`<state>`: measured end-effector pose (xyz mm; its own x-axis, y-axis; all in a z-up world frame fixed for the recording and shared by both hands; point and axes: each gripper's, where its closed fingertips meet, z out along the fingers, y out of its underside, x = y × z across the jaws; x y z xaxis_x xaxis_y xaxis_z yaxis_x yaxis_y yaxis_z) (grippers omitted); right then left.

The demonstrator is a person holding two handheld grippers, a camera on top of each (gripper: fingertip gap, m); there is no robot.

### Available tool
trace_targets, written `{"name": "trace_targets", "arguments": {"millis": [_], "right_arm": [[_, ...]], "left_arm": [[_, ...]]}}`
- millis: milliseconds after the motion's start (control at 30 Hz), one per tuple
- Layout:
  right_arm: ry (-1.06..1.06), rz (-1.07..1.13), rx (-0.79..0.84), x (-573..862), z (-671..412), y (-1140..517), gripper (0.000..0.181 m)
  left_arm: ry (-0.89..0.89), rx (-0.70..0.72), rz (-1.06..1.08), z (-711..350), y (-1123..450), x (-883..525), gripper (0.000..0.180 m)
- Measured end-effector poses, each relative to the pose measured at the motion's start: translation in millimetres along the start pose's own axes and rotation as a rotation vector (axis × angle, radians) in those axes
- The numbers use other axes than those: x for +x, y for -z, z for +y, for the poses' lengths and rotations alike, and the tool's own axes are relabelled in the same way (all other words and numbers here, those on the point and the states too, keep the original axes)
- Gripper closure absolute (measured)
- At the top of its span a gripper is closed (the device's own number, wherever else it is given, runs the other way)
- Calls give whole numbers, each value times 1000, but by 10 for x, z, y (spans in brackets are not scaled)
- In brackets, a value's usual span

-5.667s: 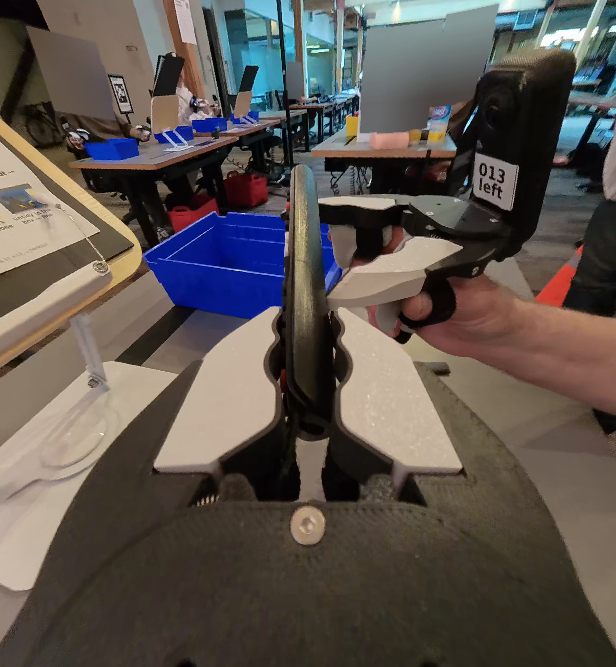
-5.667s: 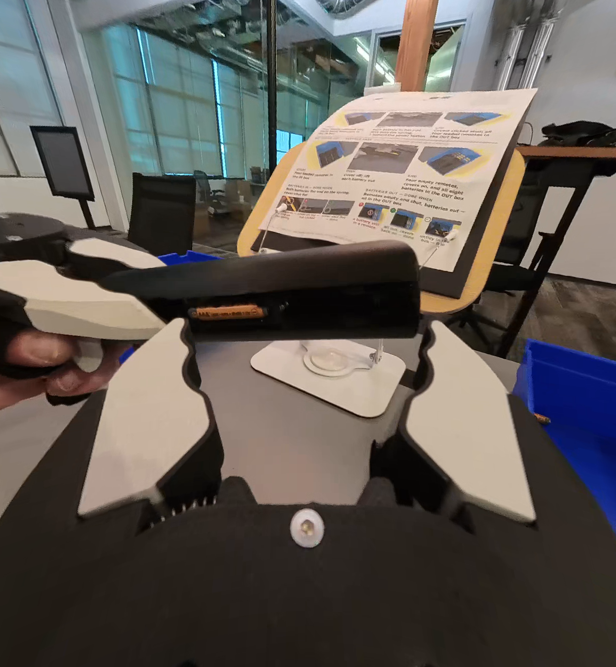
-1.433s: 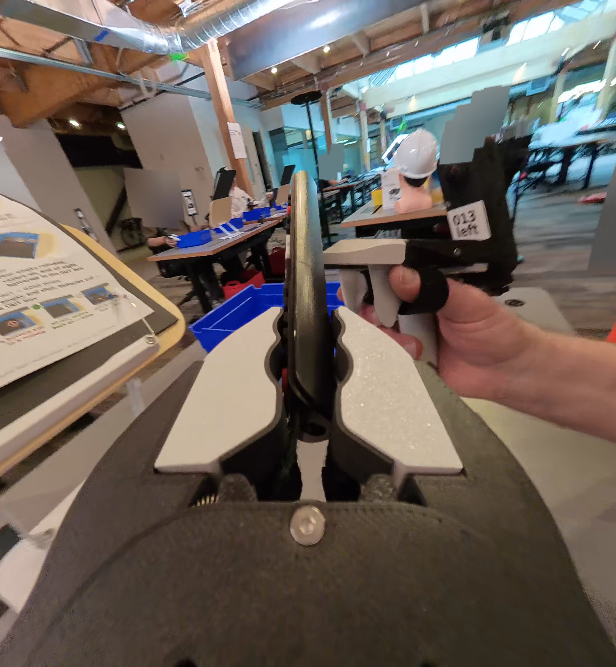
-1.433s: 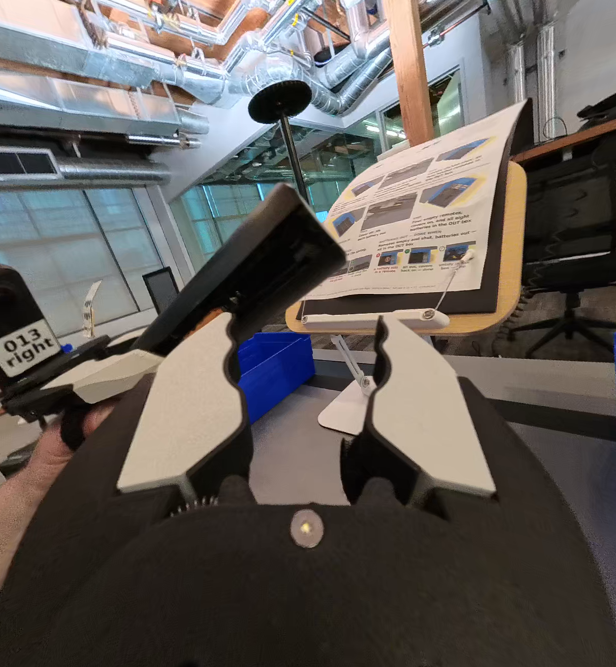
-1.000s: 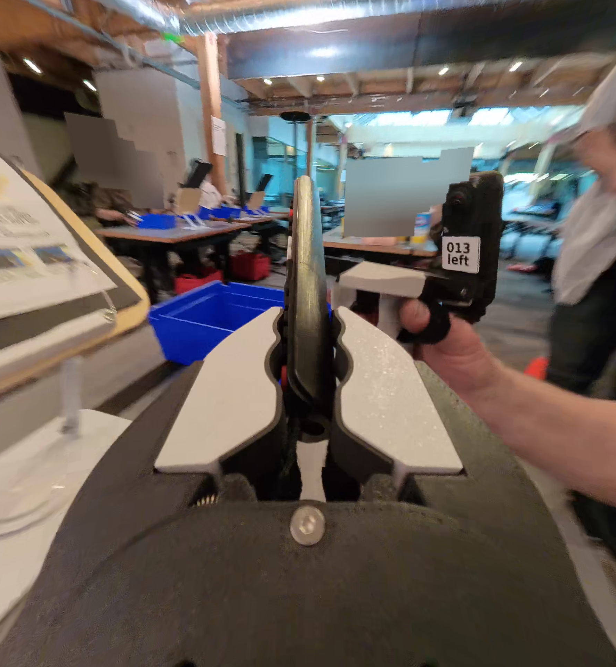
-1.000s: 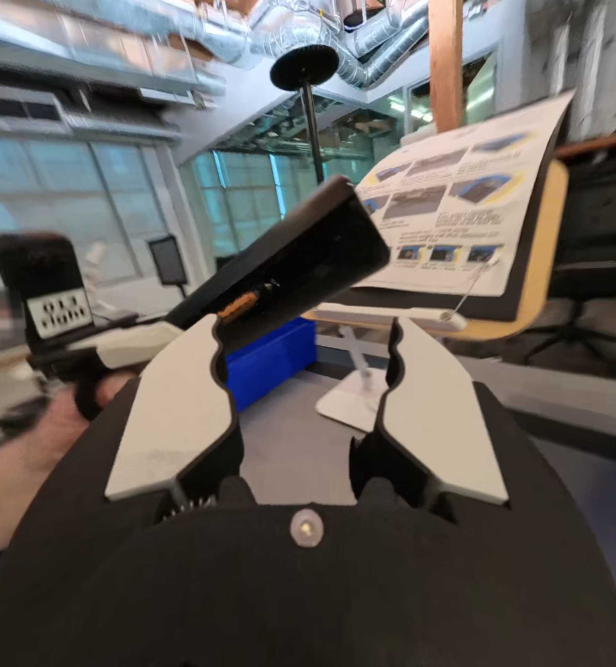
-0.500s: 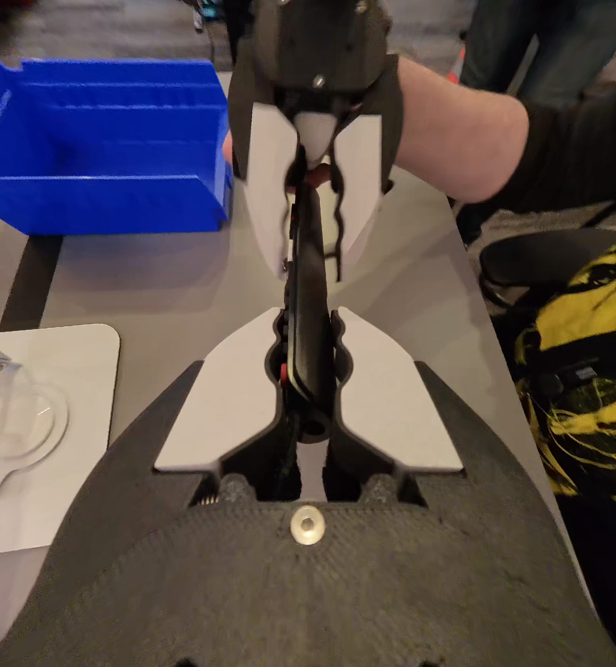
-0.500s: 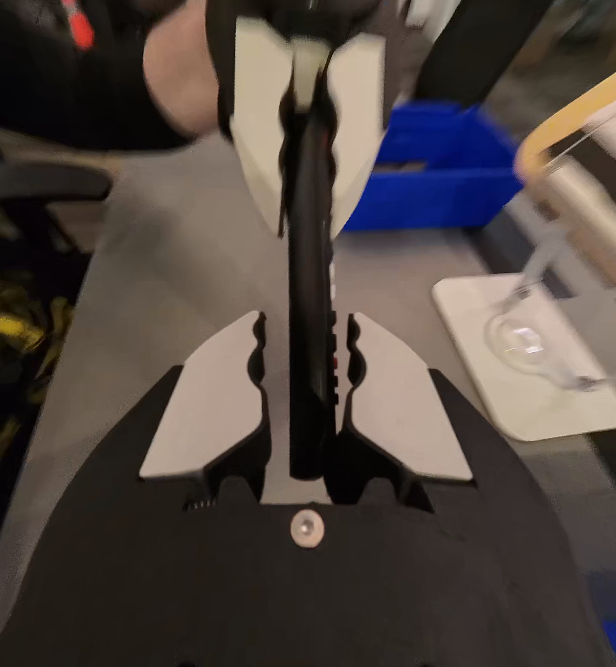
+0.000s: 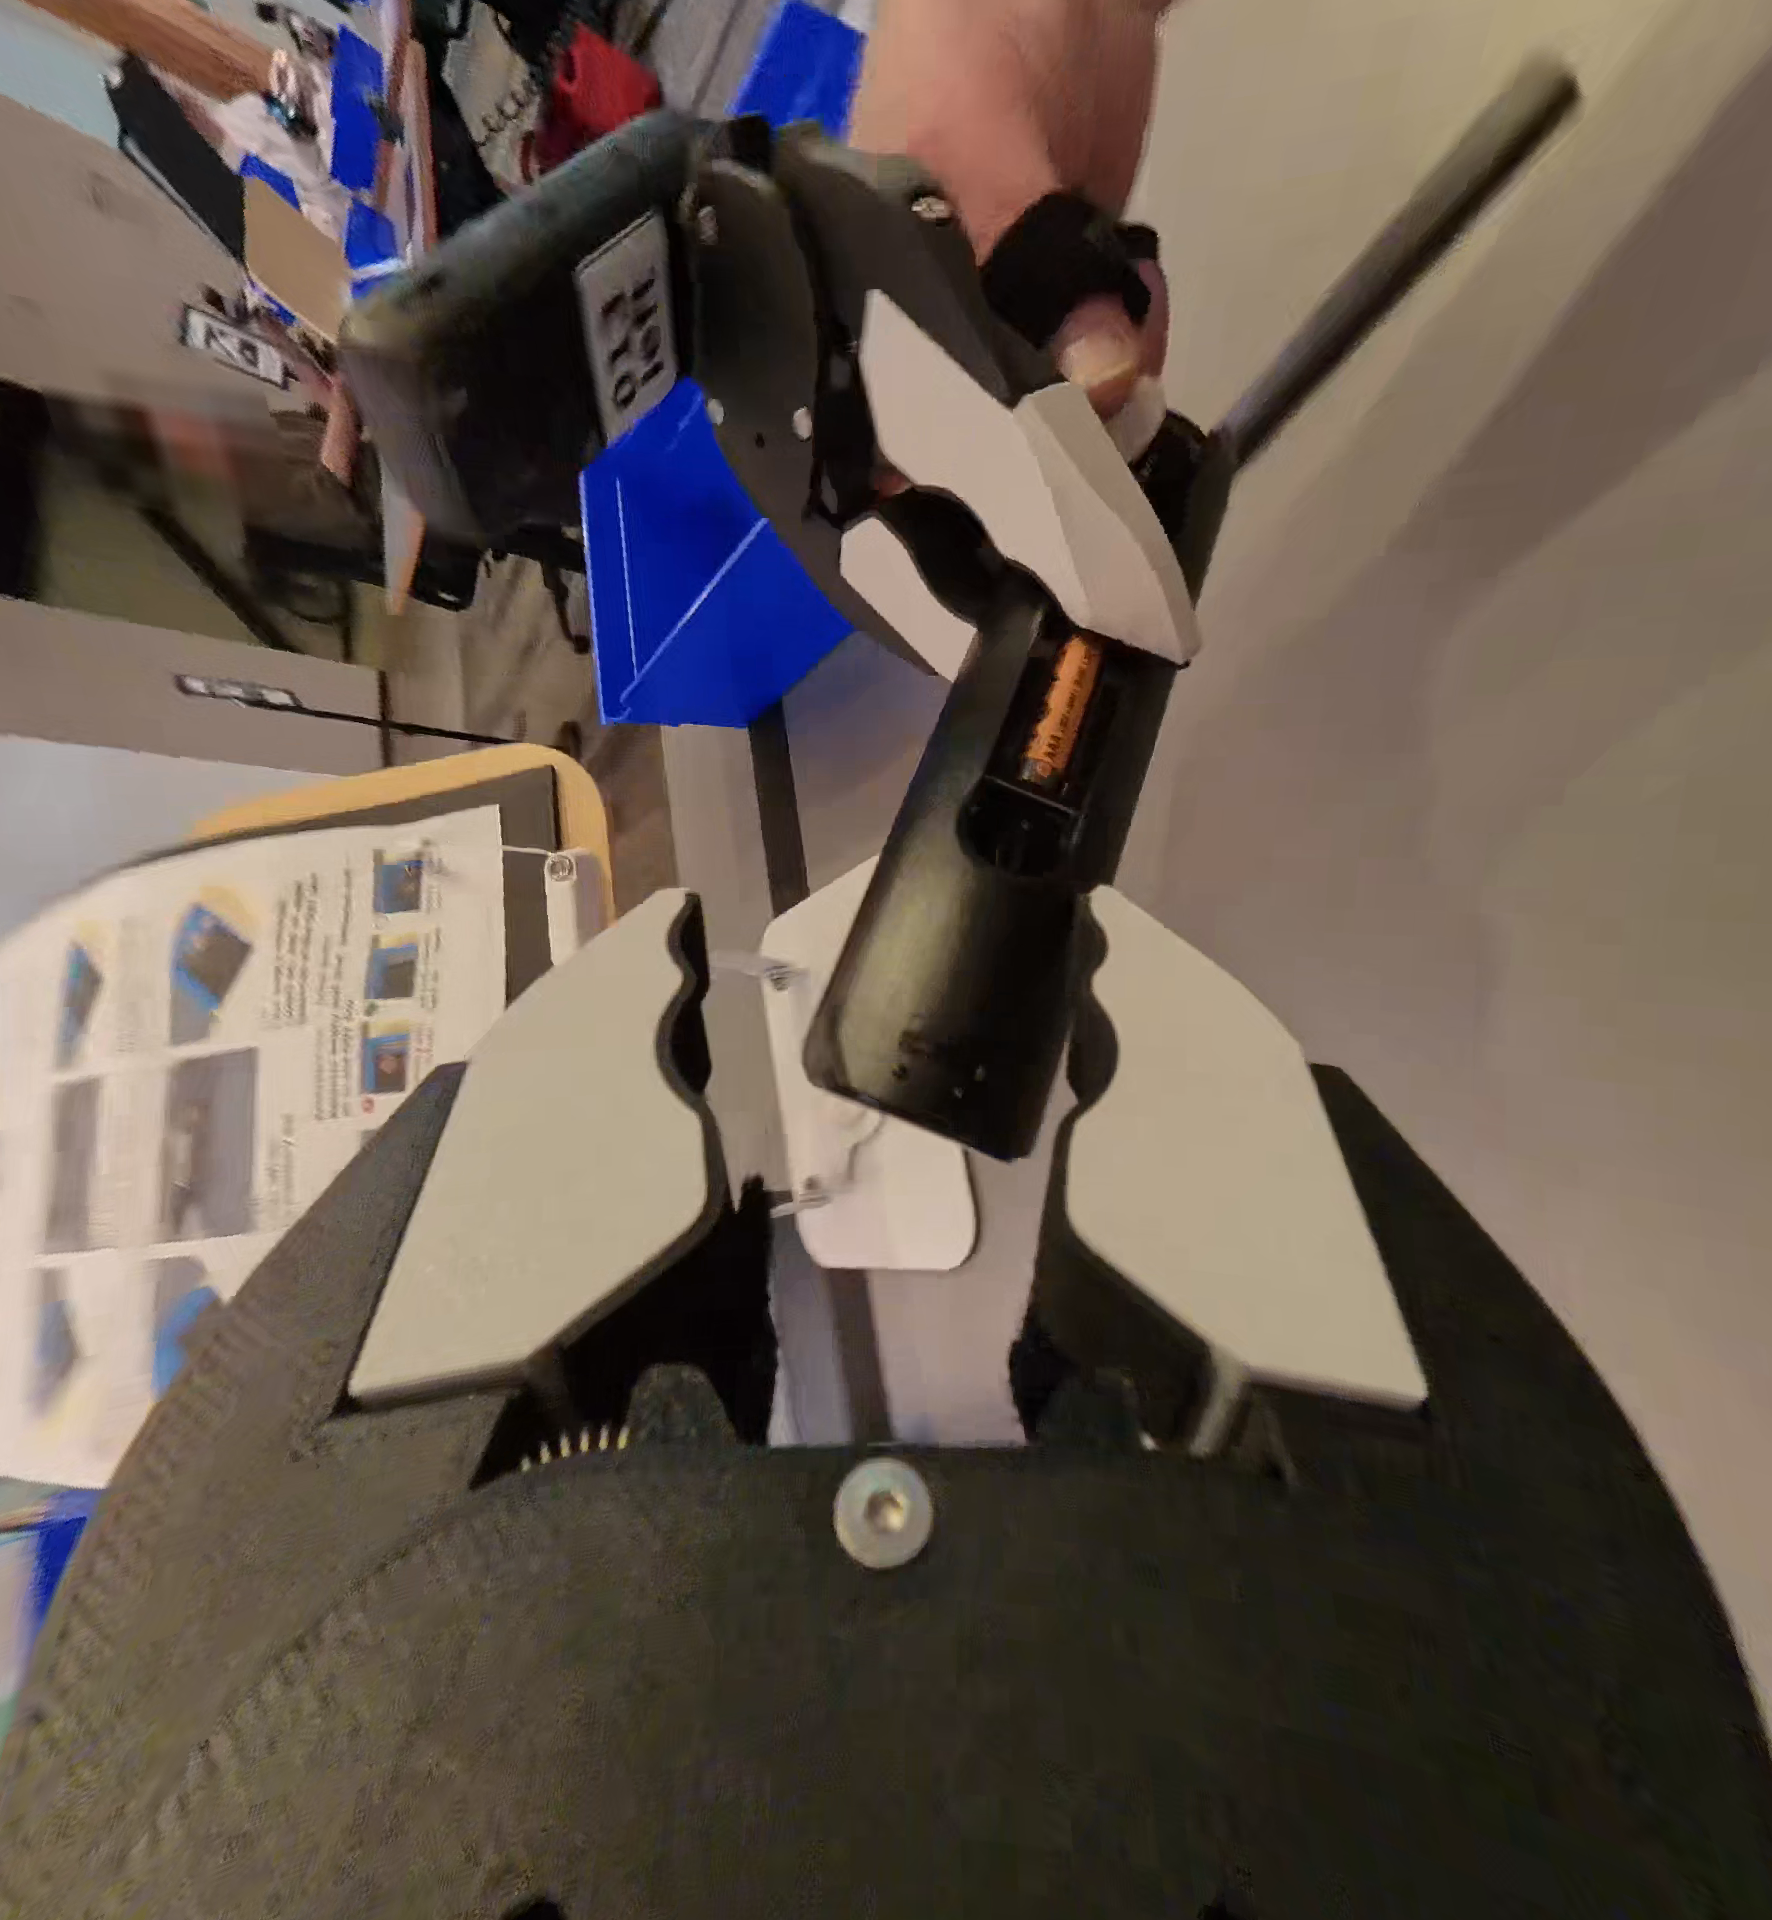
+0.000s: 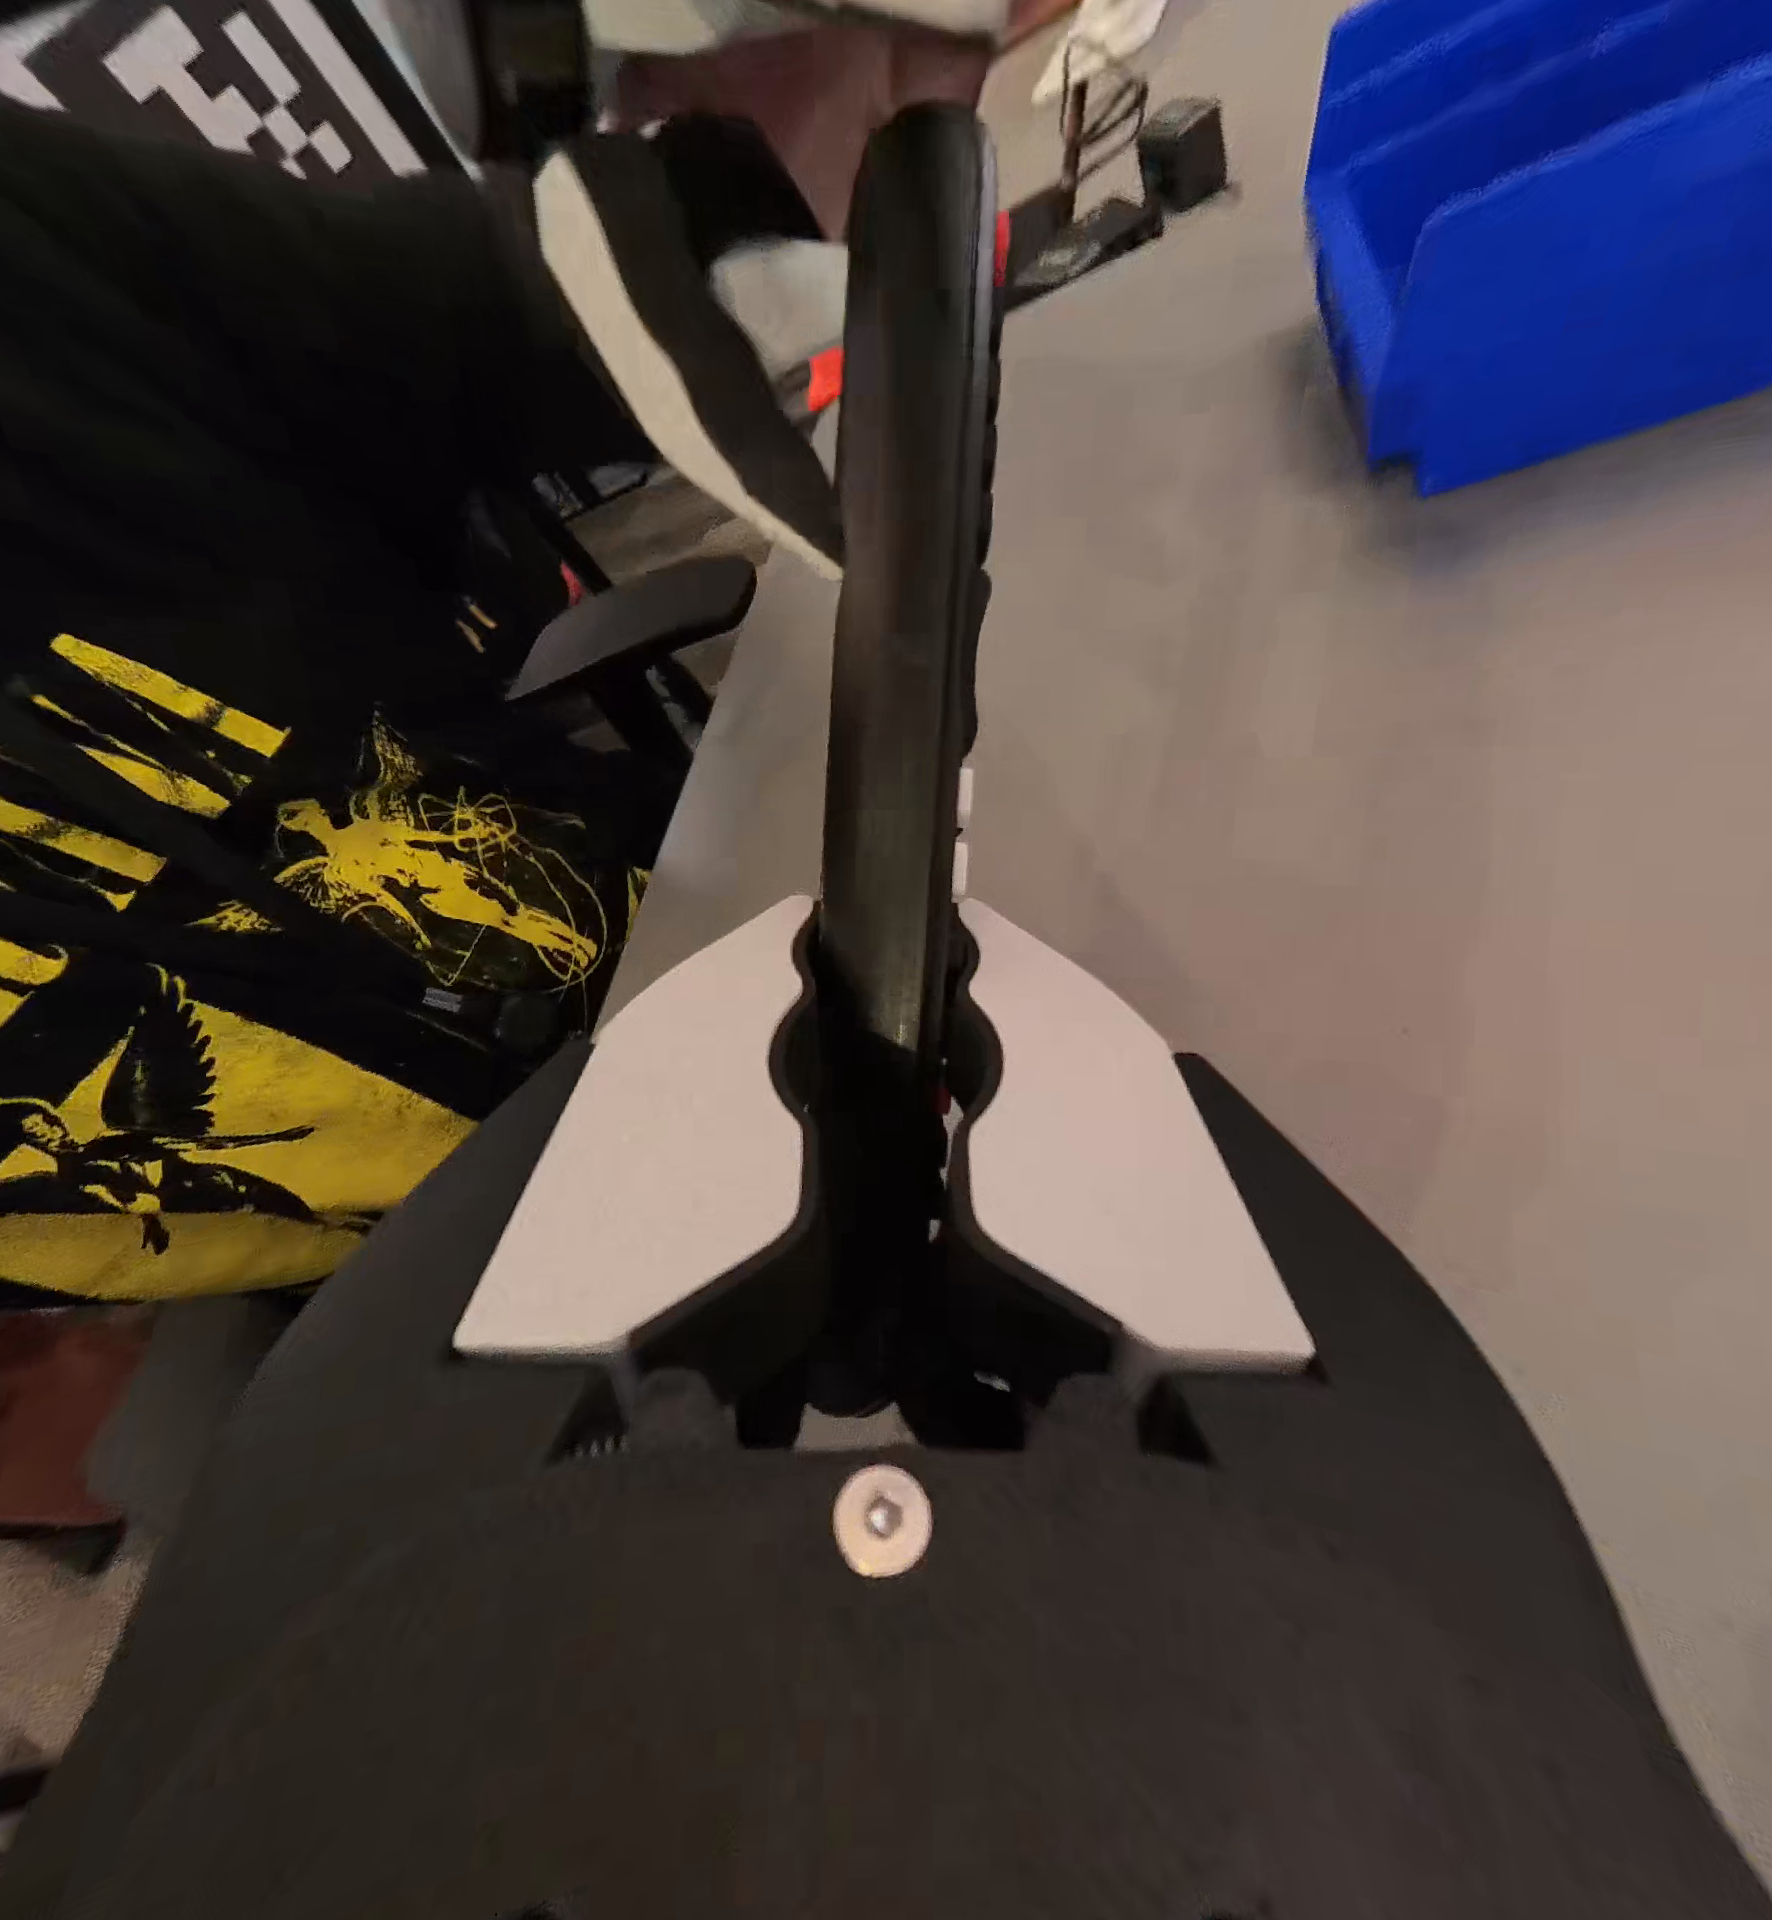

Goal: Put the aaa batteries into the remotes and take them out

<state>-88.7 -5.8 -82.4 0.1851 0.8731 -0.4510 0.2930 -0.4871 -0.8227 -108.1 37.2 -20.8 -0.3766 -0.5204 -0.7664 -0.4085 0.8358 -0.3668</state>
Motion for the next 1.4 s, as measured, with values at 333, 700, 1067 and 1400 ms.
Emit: {"name": "trace_targets", "arguments": {"millis": [333,700,1067,1400], "right_arm": [[-56,-72,-8,46,56,-354,162],[84,170,45,261,-37,-384,128],[789,622,-11,-53,-218,-445,113],[971,705,-97,-17,-186,-664,116]], "left_arm": [[-331,-332,134,506,-239,406,118],[-388,-422,251,750,-216,452,119],[-203,-308,740,671,7,656,120],[-142,-348,989,603,50,792,120]]}}
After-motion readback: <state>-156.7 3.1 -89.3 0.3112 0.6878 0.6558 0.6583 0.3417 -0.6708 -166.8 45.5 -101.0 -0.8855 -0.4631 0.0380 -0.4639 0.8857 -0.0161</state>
